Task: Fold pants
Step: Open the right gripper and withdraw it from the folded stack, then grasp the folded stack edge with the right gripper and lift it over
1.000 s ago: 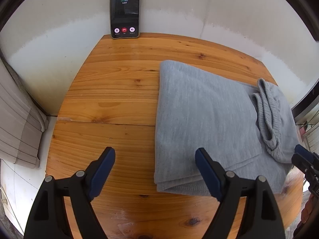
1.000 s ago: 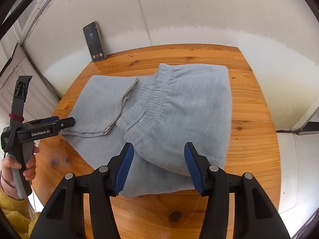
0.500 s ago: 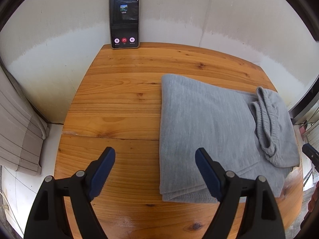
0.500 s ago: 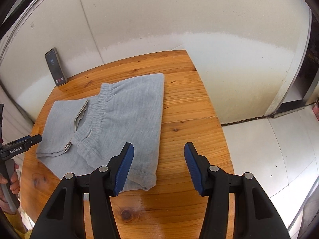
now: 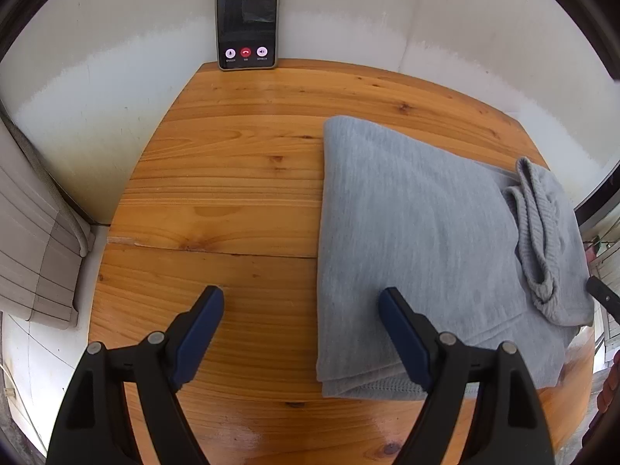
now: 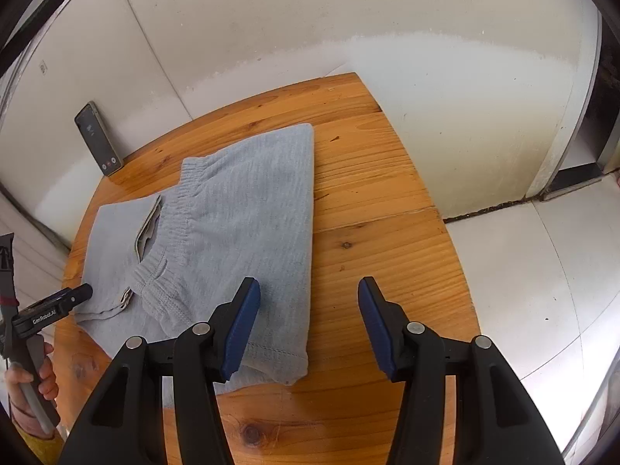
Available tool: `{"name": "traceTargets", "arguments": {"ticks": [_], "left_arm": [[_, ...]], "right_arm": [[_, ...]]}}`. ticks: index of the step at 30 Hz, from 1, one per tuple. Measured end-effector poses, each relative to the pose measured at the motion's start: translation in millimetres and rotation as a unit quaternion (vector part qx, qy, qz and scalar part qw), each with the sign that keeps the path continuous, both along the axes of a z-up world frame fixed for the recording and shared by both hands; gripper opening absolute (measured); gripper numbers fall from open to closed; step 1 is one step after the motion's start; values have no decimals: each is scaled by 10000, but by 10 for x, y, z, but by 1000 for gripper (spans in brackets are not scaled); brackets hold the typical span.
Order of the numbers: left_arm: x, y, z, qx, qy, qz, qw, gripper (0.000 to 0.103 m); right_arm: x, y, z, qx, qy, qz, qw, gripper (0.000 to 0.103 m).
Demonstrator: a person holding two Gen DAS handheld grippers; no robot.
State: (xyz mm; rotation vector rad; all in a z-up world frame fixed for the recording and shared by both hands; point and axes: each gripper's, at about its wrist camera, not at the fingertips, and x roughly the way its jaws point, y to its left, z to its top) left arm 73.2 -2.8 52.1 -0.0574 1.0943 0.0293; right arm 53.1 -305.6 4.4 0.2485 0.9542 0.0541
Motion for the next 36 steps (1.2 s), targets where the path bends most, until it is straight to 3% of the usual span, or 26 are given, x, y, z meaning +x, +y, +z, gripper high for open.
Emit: {"name": "traceTargets", "arguments": {"ticks": [9,14,16,18,27,32,36], "left_arm": [[-2,-7,-17,-15,-9,17,10000,86],[-7,-53,-20,-11,-23,13,10000,86],[-9,-97,-24,-8,-22,-15,10000,86],[-17,-156,-26,-37,-3,-79,10000,86],[-62,-526,-54,-274,91,-581,9979,86],[-61,-507,-5,-122,31,-495,9987,86],[-75,-378,45,-153,-13,-371,9992,86]], "right_arm": [[131,243,-161,-63,144,340,9993,54],[112,288,-163,-220,15,493,9985,34],[107,263,-147,-246,-28,490,9985,19],[118,205,-118,-178,-38,480,9987,12],[164,70,369,-803,-533,421,9945,9],[126,333,632,-1092,-884,853,9864,9],[69,642,875,-1017,-1190,1267,9795,9]]}}
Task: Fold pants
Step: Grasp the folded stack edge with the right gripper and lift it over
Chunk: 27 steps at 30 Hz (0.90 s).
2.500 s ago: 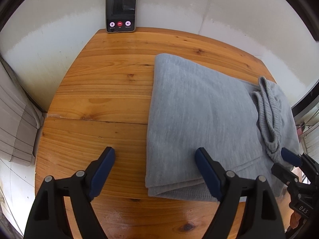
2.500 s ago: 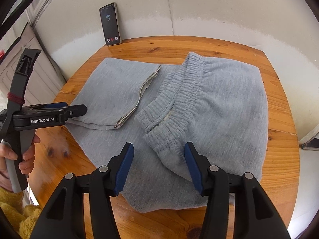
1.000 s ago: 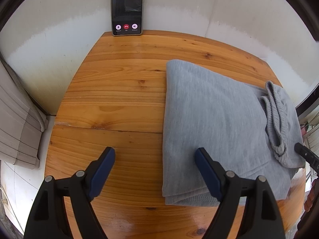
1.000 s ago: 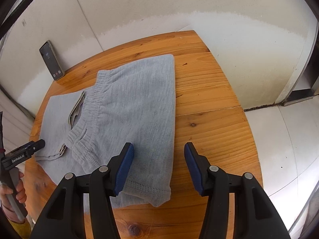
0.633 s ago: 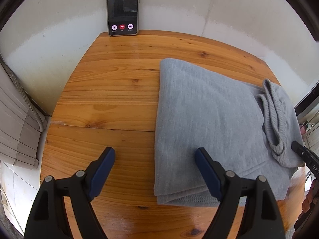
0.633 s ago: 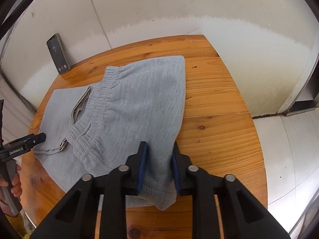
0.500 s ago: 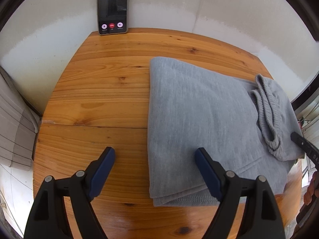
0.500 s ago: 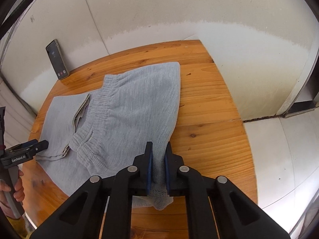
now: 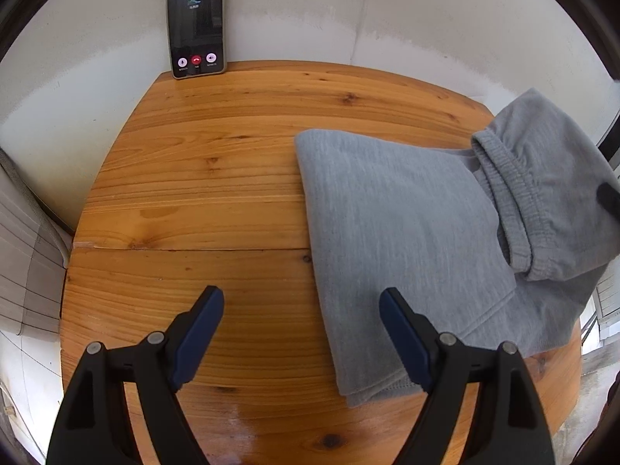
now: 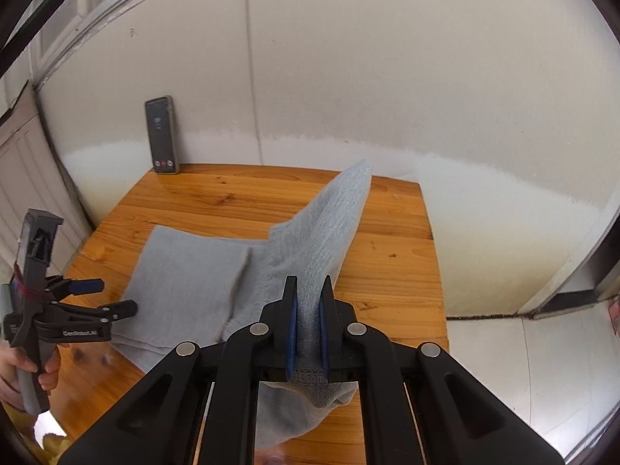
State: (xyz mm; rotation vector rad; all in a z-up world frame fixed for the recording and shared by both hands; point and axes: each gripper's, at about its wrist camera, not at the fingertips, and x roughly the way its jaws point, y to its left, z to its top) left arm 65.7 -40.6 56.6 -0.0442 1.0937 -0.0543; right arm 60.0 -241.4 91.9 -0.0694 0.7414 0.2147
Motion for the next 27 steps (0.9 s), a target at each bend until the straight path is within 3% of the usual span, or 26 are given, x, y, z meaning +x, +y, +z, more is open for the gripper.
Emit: {"name": "traceTargets", "arguments": {"ticks": [7,15,19,25,27], "left_arm": [[-105,285,36,140,-120,268,9995,86],[-211,632,-22,-8,-68,559,9984,86],[-225,716,-35,-109,-76,600,9981,86],[-215,707,31,-184,-164,571,9981,86],[-193,686,83,-179,-223,544,9981,86]], "right_arm": [[-21,953,120,-230,-106,1093,9937,9],[68,1970,-578,-747,686,1989,9748,10],[61,2065,-786,-803,902,2043,9714,15],[-81,1820,-567,-282,735,2054,9755,29],[-152,1690,-507,-228,659,1940,9785,29]]}}
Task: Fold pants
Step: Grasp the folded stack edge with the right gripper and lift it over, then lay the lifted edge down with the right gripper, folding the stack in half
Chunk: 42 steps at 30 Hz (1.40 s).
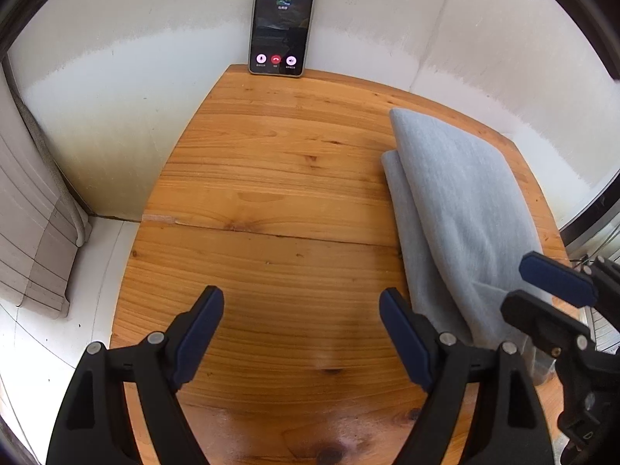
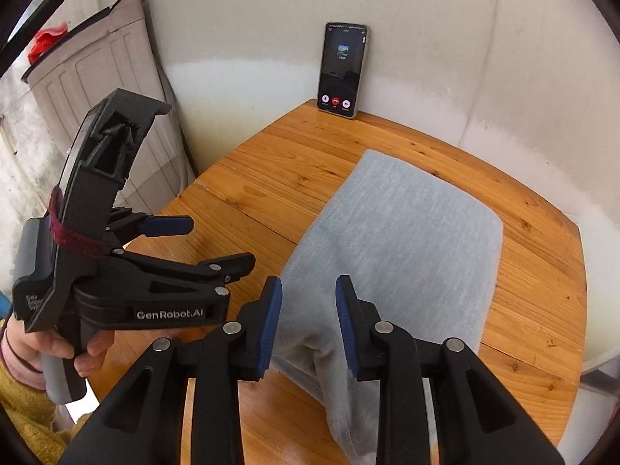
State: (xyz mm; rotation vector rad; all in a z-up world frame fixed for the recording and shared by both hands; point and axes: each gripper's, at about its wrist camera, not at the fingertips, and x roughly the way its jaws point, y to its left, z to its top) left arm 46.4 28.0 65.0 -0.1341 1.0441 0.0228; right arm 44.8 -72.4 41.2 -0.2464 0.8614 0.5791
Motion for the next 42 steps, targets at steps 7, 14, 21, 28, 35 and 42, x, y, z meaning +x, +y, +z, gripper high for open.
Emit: {"name": "traceTargets", "arguments": {"ticks": [7,14,21,28,35,42], "left_arm": [[3,-79,287,-340,-344,-105,9988,86],[62,-451,391,-232,-355,-573,9975,86],[42,-714,92,478,220,-852,9950,86],[-86,-531,-48,405,419,-642,9962,87],[-185,-467,192,525,143,-495,9973,86],[-147,-740,237,157,74,-792,9967,86]], "right_arm": [[-64,-436,15,77,-14,-597,9982,30],[4,-713,-120,478,409,-981,9932,30],[-64,-637,-304,406,535,-721,9951,30],[-117,-704,-457,236,557,-567,9966,30],[-199,-827,-341,407,605,-627,9954,30],[-107,-952,-309,365,508,-1076,9922,30]]}}
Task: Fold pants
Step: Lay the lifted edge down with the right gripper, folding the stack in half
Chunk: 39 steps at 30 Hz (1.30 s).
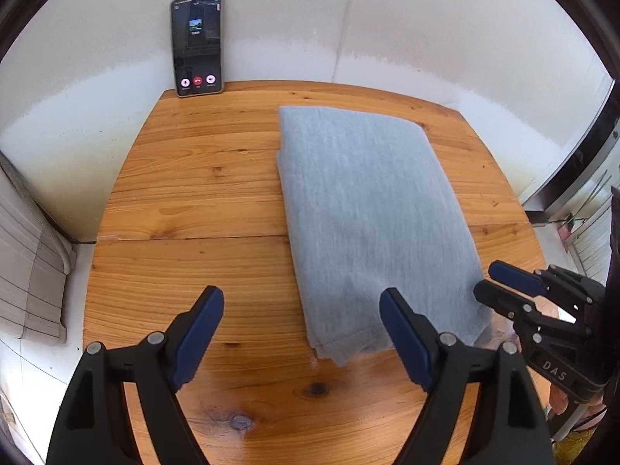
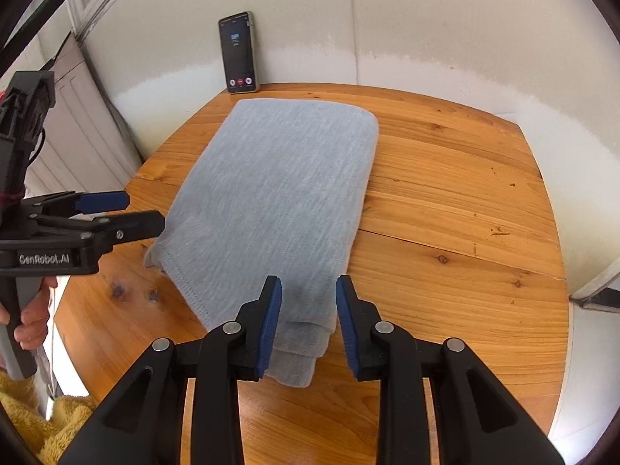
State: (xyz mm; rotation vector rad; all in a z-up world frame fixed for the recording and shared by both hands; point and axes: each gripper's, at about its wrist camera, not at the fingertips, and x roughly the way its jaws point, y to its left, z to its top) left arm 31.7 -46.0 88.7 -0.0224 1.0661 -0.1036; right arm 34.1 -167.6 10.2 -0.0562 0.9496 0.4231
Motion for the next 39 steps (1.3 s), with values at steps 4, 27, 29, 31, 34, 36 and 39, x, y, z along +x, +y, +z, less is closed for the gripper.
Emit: {"name": "traceTargets", "arguments": {"ticks": [4,27,29,31,34,36,39], "left_arm": [[-25,-71,-174,197,103,-4,9998,86],[-117,503,-87,-383,-129,638,9971,87],[-151,461,-107,-585,-46,591,9965,87],[-172,428,-121,-560,-12,564,9968,87],[-188,421,-141,-504,43,587,9970,87],[-167,466,-168,-528,82,623,9966,87],[-143,521,-191,-451,111,705,9964,87]], "right_arm": [[31,59,-156,96,309,60,9995,30],[679,360,416,-608,-317,651,9955,44],[880,425,307,-852,-292,611,9941,44],[1023,430,179,-913,-57,650,9937,44],[1092,431,12,-751,368,711,9940,44],[993,397,-28,-633,467,682,9946,44],[797,318,-38,-374,765,780,9933,44]]}}
